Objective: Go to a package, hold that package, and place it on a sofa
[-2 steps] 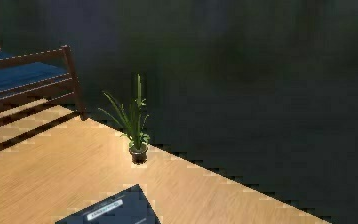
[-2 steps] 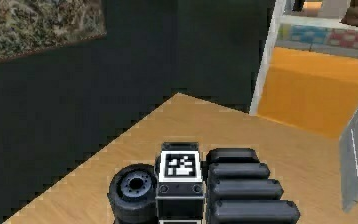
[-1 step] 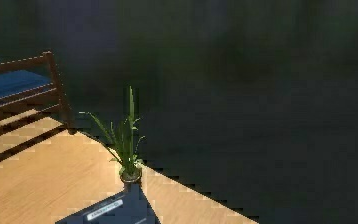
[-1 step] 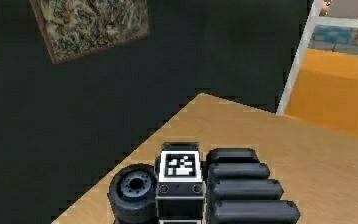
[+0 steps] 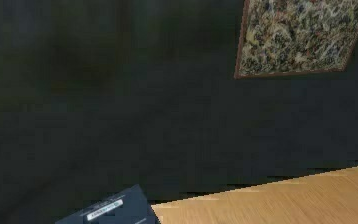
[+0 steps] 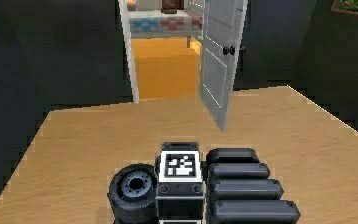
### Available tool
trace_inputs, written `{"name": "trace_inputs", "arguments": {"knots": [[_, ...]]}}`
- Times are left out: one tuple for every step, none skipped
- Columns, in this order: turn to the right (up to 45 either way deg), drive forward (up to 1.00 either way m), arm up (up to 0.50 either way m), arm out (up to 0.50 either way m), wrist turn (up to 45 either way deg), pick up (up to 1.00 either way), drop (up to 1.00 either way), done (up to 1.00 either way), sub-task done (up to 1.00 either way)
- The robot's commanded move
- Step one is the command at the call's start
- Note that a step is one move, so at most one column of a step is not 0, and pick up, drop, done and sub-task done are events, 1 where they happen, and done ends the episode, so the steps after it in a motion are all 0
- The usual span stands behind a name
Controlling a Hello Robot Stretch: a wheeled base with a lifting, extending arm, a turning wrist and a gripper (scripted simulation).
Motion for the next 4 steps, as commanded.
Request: {"name": "trace_inputs", "arguments": {"knots": [[45.0, 0.00, 0.00, 0.00, 0.0, 0.00, 0.00, 0.00, 0.00], [39.0, 0.00, 0.00, 0.00, 0.0, 0.00, 0.00, 0.00, 0.00], [0.0, 1.00, 0.00, 0.00, 0.0, 0.00, 0.00, 0.00, 0.00], [3.0, 0.00, 0.00, 0.00, 0.0, 0.00, 0.00, 0.00, 0.00]]}}
